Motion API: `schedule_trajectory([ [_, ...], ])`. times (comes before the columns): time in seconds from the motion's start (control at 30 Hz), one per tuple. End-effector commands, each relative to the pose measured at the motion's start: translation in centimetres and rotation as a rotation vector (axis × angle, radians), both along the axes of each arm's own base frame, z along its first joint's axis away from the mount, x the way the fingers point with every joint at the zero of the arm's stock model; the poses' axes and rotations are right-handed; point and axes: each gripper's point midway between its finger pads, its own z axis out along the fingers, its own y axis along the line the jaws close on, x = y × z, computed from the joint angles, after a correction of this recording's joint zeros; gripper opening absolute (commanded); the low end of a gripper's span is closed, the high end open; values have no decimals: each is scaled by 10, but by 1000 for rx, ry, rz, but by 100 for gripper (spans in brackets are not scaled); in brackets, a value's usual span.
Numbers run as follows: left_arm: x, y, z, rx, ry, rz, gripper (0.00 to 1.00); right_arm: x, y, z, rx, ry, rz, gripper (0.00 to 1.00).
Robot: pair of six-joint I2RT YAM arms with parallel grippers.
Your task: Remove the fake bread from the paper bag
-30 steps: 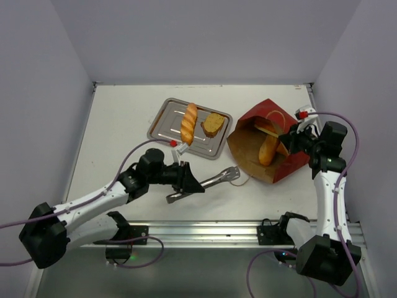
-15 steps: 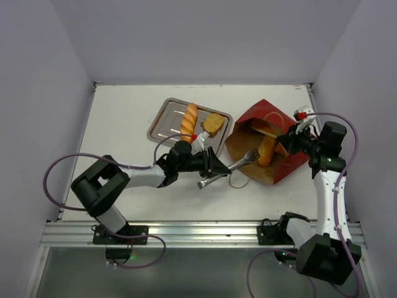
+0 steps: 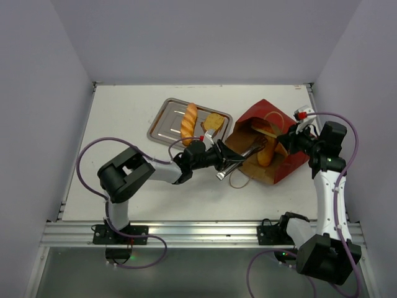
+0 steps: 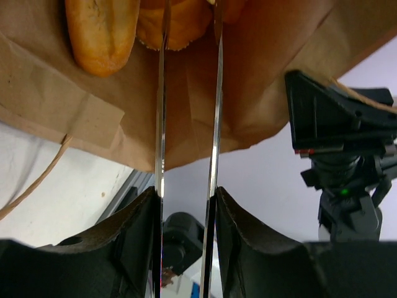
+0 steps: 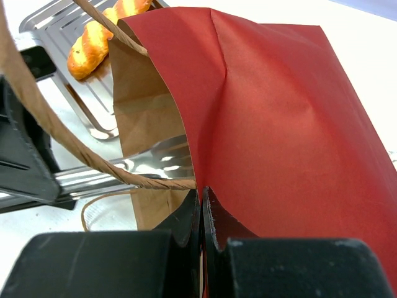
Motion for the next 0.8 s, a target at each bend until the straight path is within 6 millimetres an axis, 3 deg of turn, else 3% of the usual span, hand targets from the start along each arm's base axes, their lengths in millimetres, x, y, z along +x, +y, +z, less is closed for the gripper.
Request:
schedule_trajectory([
  [0.0, 18, -16, 28, -112, 21, 73, 44, -3, 9, 4, 28, -25, 42, 1],
  [0.3, 40, -39, 28, -131, 67, 111, 45, -5, 11, 6, 33, -35, 55, 2],
  [0.77, 47, -52, 7, -126, 135, 99, 45, -8, 13, 9, 36, -47, 62, 1],
])
